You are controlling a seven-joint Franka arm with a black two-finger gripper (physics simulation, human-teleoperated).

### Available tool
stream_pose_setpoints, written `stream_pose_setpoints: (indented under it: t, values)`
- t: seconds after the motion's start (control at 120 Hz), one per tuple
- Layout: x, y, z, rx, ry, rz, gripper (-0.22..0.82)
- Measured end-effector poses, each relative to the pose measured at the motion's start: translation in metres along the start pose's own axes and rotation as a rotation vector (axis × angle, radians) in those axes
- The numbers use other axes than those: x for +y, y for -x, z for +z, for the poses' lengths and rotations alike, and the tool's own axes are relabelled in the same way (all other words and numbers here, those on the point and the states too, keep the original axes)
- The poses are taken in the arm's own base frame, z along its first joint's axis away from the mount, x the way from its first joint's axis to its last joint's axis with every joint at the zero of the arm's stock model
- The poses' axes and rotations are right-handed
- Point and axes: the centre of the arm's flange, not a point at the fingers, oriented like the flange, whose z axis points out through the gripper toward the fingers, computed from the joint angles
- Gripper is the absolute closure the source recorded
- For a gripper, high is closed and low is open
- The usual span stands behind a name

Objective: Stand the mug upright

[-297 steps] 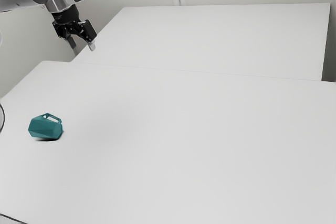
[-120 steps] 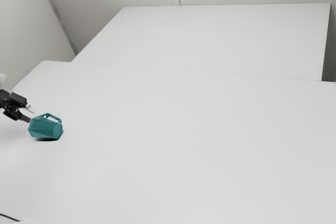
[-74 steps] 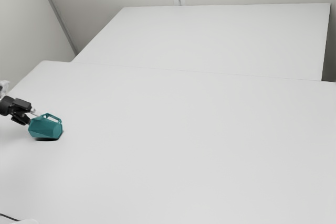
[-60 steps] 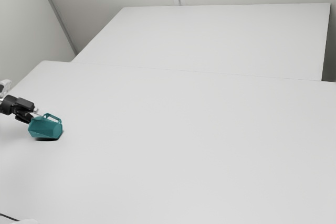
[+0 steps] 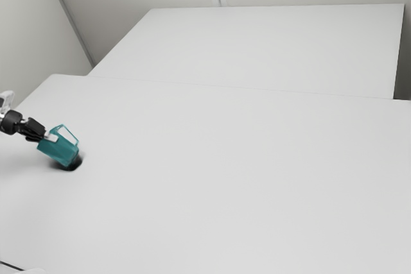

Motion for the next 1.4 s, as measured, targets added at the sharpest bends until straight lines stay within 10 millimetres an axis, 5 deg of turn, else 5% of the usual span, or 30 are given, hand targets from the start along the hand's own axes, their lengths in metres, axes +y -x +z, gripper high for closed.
stream_pose_setpoints:
  t: [0.133, 0.267, 0.675, 1.042, 1.4]
  values:
    - [0.041, -0.004, -0.011, 0.007, -0.01, 0.04, 0.75]
    - [0.092, -0.023, 0.0, -0.057, -0.067, 0.091, 0.76]
    - [0.225, -0.059, 0.124, -0.272, -0.506, 0.247, 0.78]
    - [0.265, -0.045, 0.197, -0.279, -0.81, 0.283, 0.78]
    - [0.292, -0.051, 0.263, -0.209, -0.863, 0.244, 0.79]
